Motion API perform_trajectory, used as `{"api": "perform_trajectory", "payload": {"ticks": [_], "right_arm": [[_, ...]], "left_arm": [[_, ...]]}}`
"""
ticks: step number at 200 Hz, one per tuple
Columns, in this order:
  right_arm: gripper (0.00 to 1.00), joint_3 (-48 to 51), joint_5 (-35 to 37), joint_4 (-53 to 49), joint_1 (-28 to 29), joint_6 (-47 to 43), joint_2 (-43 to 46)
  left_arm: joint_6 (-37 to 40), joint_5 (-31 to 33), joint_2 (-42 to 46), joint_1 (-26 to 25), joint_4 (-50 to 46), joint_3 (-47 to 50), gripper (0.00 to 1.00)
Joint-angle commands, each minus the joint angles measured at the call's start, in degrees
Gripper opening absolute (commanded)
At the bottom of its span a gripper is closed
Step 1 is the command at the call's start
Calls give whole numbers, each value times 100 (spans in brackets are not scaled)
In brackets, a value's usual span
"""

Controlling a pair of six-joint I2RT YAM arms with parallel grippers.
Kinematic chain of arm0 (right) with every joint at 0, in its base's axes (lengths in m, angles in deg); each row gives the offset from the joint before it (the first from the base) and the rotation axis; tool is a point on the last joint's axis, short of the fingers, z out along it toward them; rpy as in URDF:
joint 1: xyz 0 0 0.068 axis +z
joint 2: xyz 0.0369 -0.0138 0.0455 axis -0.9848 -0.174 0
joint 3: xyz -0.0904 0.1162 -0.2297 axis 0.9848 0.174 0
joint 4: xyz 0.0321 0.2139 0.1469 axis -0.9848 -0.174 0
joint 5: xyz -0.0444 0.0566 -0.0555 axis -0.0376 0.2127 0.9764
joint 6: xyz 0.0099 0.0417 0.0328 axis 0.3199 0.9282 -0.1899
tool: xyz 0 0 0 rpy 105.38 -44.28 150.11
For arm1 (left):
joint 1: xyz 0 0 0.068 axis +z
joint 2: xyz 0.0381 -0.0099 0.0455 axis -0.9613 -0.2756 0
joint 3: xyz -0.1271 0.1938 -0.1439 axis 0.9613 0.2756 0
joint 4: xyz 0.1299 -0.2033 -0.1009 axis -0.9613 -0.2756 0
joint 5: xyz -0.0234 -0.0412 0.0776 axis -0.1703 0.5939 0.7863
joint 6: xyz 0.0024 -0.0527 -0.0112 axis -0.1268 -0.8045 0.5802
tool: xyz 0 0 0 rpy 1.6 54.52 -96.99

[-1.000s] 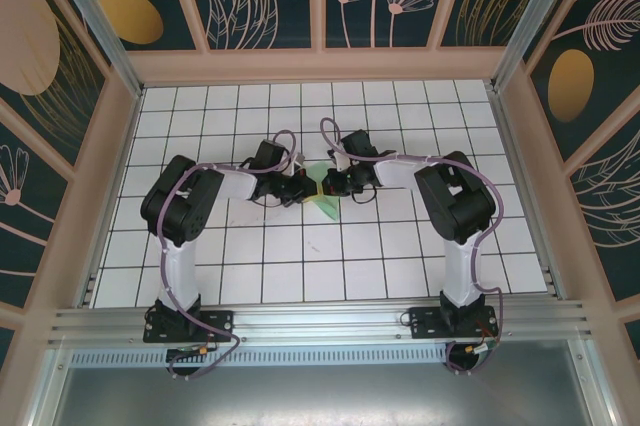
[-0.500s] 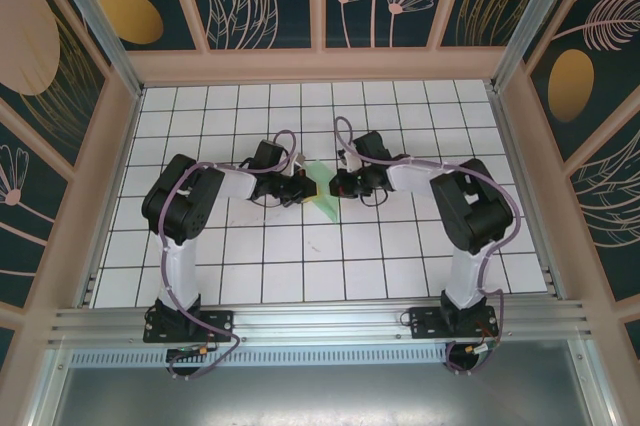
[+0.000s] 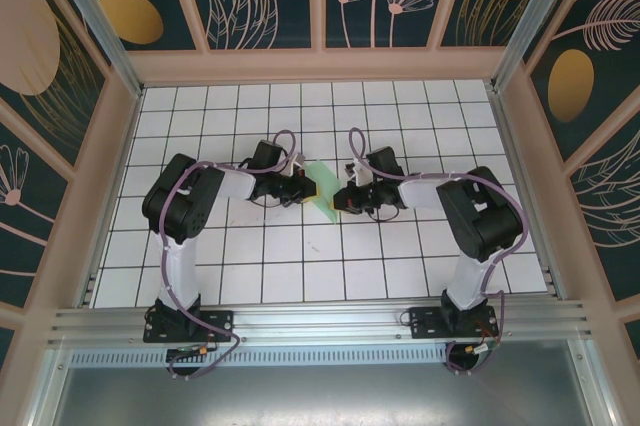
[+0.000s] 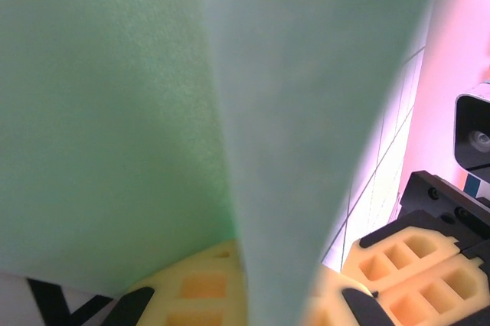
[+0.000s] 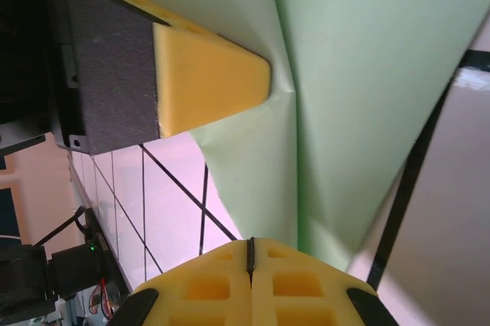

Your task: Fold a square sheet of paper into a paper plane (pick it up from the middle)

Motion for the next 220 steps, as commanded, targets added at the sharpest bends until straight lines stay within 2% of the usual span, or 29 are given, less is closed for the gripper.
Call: {"api": "perform_trajectory", "payload": {"ticks": [1,112,161,220], "right_arm": [[5,103,-344,346,-15,76,-155],[6,34,-479,472,155,129,-430],[6,8,-212,371,203,158,-527],[6,-9,-275,456,297,203,-689]], "left_arm": [[135,71,-190,54,53,103,0],[13,36,-179,127,240,155,0],[-16,22,-180,151,279,155,0],[-22,-1,-186,190,306,263,0]]}}
